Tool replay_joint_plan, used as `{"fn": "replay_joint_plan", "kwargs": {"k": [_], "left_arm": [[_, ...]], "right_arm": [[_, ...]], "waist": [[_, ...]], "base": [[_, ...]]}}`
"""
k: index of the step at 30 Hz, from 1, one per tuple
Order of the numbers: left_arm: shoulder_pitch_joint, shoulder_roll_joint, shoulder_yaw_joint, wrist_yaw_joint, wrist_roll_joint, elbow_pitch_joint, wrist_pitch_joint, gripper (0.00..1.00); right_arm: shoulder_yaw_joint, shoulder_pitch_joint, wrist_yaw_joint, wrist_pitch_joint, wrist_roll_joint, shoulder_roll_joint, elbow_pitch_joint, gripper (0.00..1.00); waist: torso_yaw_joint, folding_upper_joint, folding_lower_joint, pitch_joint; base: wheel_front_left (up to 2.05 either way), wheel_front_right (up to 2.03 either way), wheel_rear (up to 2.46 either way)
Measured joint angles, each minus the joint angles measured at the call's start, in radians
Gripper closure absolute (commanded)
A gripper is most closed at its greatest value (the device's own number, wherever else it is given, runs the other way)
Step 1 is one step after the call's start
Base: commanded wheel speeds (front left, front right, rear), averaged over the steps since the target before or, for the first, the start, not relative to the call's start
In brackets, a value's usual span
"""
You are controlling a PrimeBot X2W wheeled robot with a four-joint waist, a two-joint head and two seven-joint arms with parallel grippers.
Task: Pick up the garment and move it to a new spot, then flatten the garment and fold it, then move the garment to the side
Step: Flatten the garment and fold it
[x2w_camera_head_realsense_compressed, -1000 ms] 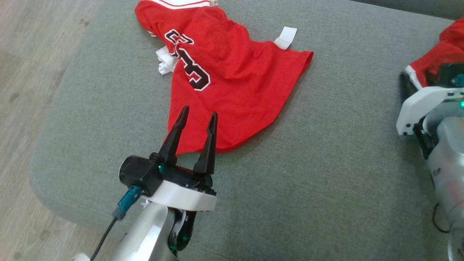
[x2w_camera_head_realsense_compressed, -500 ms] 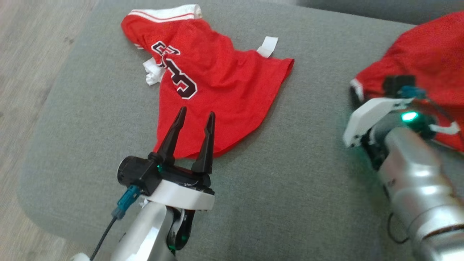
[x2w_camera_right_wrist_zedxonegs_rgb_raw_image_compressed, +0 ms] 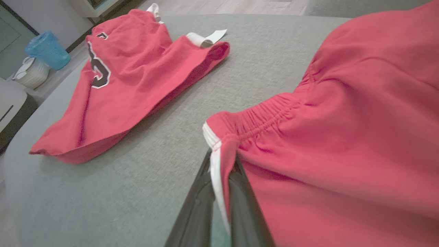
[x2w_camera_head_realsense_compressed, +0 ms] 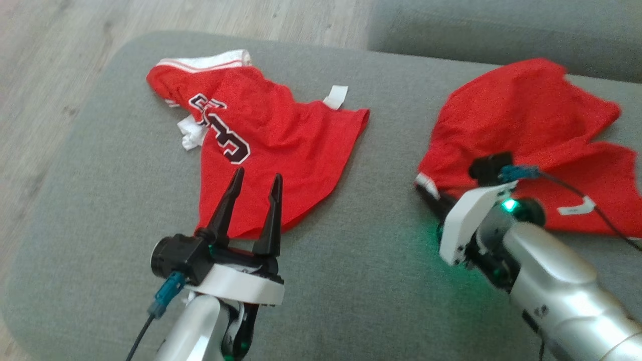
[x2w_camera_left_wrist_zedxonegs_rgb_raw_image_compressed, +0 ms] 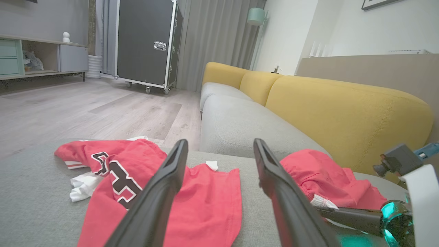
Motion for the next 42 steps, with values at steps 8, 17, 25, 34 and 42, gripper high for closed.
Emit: {"fn": "replay_joint_plan", "kwargs": {"k": [8, 17, 25, 34, 42], "left_arm": [[0.031, 0.0, 0.016, -0.008, 0.011, 0.005, 0.0, 0.0], [0.053, 0.001, 0.061, -0.009, 0.017, -0.004, 0.0, 0.0], [0.071, 0.001, 0.097, -0.009, 0.017, -0.031, 0.0, 0.0], [0.069, 0.001, 0.114, -0.02, 0.017, -0.036, 0.0, 0.0], [0.044, 0.001, 0.103, -0.034, 0.038, 0.008, 0.0, 0.0]], "right_arm": [[0.15, 0.022, 0.0, -0.009, 0.098, -0.01, -0.054, 0.16], [0.155, -0.017, 0.0, -0.202, 0.089, 0.022, 0.026, 0.0], [-0.232, -0.012, 0.0, -0.361, -0.152, 0.004, 0.08, 0.0], [-0.835, 0.415, 0.0, -0.368, -0.65, 0.195, -0.299, 0.0], [-0.903, 0.438, 0.0, -0.368, -0.728, 0.24, -0.382, 0.0]], "waist": [[-0.04, 0.0, 0.0, -0.053], [-0.124, 0.0, 0.0001, -0.079], [-0.255, 0.0, 0.0001, -0.087], [-0.358, 0.0, 0.0001, -0.066], [-0.381, 0.0, 0.0002, -0.015]], "base": [[0.0, 0.0, 0.0], [0.0, 0.0, 0.0], [0.0, 0.0, 0.0], [0.0, 0.0, 0.0], [0.0, 0.0, 0.0]]}}
